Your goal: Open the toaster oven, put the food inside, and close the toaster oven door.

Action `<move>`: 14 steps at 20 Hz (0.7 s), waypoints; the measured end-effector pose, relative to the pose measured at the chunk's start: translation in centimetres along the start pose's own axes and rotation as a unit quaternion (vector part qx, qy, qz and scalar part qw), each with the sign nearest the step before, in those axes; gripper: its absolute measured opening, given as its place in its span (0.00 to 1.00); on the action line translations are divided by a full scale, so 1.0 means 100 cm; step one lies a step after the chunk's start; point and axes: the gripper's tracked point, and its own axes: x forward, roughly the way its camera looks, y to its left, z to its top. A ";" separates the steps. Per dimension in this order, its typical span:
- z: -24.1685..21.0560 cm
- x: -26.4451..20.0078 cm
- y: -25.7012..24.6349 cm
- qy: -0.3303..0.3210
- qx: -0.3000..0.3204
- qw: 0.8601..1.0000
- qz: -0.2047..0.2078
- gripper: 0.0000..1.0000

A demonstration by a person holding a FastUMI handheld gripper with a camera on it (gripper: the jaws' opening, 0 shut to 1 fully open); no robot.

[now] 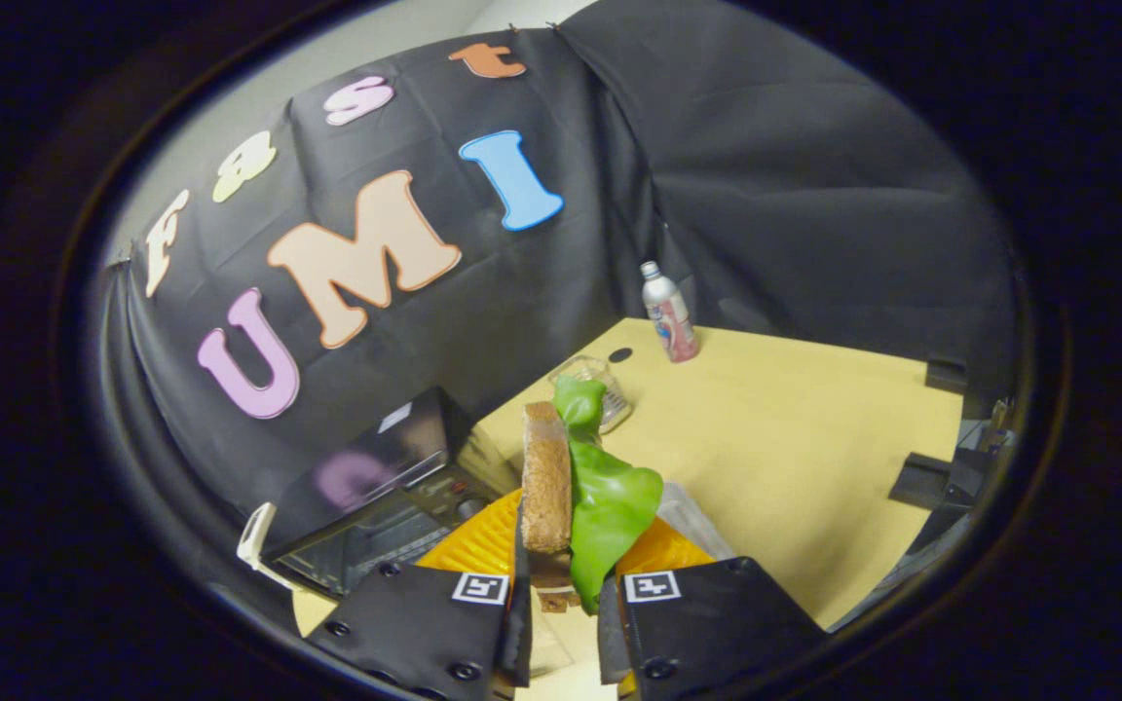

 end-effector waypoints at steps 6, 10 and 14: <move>-0.048 -0.016 0.048 0.039 0.002 0.998 0.047 0.29; -0.083 -0.021 0.085 0.070 0.017 0.994 0.084 0.29; -0.117 -0.017 0.120 0.097 0.058 0.987 0.115 0.29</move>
